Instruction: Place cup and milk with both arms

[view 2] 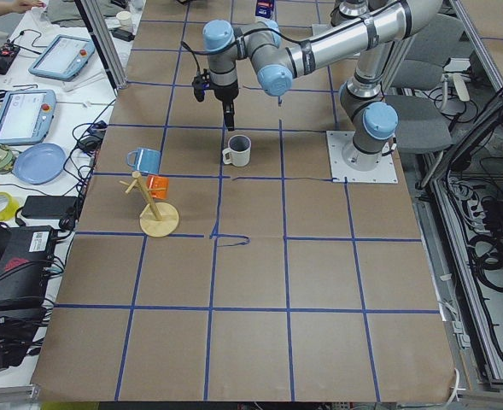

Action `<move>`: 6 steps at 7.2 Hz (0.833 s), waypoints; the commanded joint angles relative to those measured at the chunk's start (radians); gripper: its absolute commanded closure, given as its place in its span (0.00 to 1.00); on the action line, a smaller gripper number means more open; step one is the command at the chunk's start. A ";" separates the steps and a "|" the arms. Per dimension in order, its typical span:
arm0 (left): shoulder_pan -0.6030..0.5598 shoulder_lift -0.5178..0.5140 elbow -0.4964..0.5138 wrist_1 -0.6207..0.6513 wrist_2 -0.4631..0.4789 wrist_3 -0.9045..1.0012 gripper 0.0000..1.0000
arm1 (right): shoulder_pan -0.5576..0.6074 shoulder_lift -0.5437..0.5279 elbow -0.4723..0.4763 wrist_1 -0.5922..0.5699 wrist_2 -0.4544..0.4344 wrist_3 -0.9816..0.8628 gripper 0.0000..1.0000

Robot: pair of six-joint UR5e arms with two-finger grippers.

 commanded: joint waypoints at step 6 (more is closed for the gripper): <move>0.090 -0.089 -0.186 0.230 -0.041 0.089 0.10 | 0.000 0.000 0.001 0.002 -0.002 -0.002 0.00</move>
